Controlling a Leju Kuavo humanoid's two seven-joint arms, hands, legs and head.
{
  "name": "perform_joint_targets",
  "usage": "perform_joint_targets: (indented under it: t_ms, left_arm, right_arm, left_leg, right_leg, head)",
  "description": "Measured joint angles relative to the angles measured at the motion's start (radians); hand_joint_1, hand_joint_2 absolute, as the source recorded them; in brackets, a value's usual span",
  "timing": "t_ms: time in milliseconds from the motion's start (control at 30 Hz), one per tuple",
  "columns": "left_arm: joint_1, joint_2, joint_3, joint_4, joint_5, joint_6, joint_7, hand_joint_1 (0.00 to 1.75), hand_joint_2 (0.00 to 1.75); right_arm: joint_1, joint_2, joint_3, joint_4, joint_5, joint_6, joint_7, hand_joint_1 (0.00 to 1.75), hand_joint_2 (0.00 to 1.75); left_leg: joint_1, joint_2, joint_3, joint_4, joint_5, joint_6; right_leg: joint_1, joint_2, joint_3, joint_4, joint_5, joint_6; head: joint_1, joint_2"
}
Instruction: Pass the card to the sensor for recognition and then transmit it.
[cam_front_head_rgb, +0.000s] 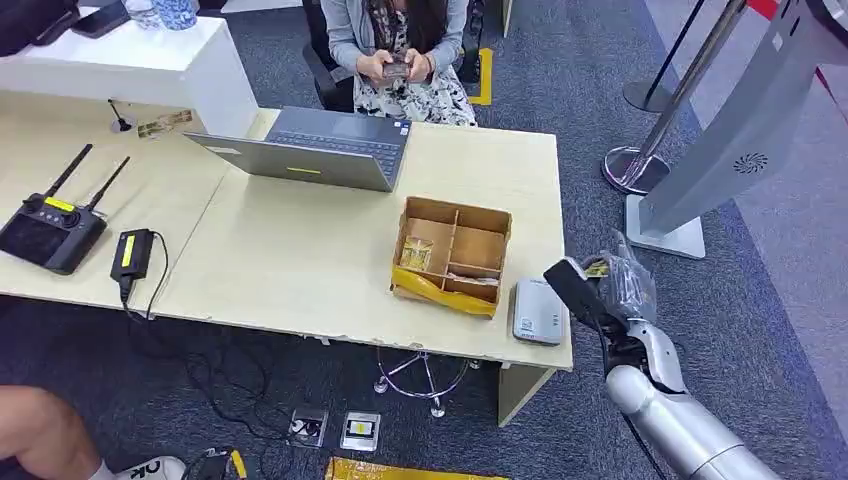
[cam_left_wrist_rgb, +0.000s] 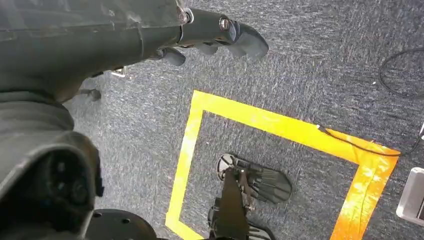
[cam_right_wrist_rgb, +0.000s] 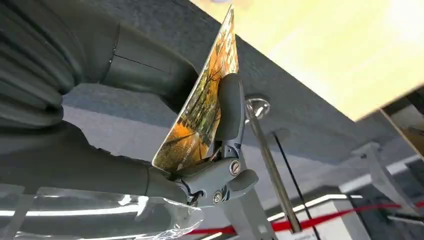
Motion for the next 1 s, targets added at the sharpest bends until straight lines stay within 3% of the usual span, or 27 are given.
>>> perform_joint_targets:
  t_ms: [467, 733, 1000]
  left_arm:
    - [-0.003, -0.001, 0.000, 0.000, -0.013, -0.003, -0.001, 0.00, 0.00]
    - [-0.028, -0.013, -0.001, 0.000, -0.039, -0.013, 0.032, 0.00, 0.00]
    - [-0.040, -0.023, -0.002, 0.000, -0.067, -0.023, 0.051, 0.00, 0.00]
  right_arm:
    - [-0.143, -0.009, -0.001, -0.115, 0.106, 0.066, 0.035, 1.75, 1.75]
    - [-0.216, 0.125, 0.021, -0.074, 0.137, 0.109, -0.037, 1.75, 1.75]
    - [-0.275, 0.239, 0.043, 0.064, 0.188, 0.111, -0.044, 1.75, 1.75]
  left_leg:
    - [0.000, 0.000, 0.000, 0.000, 0.000, 0.000]
    - [0.001, 0.000, -0.001, 0.000, 0.000, 0.000]
    - [0.001, 0.000, -0.001, 0.000, 0.000, 0.000]
  right_leg:
    - [0.000, 0.000, 0.000, 0.000, 0.000, 0.000]
    - [0.001, 0.000, 0.000, 0.001, 0.000, 0.000]
    - [0.001, 0.000, 0.000, 0.001, 0.000, 0.000]
  head:
    - [0.000, 0.000]
    - [0.000, 0.000]
    - [0.000, 0.000]
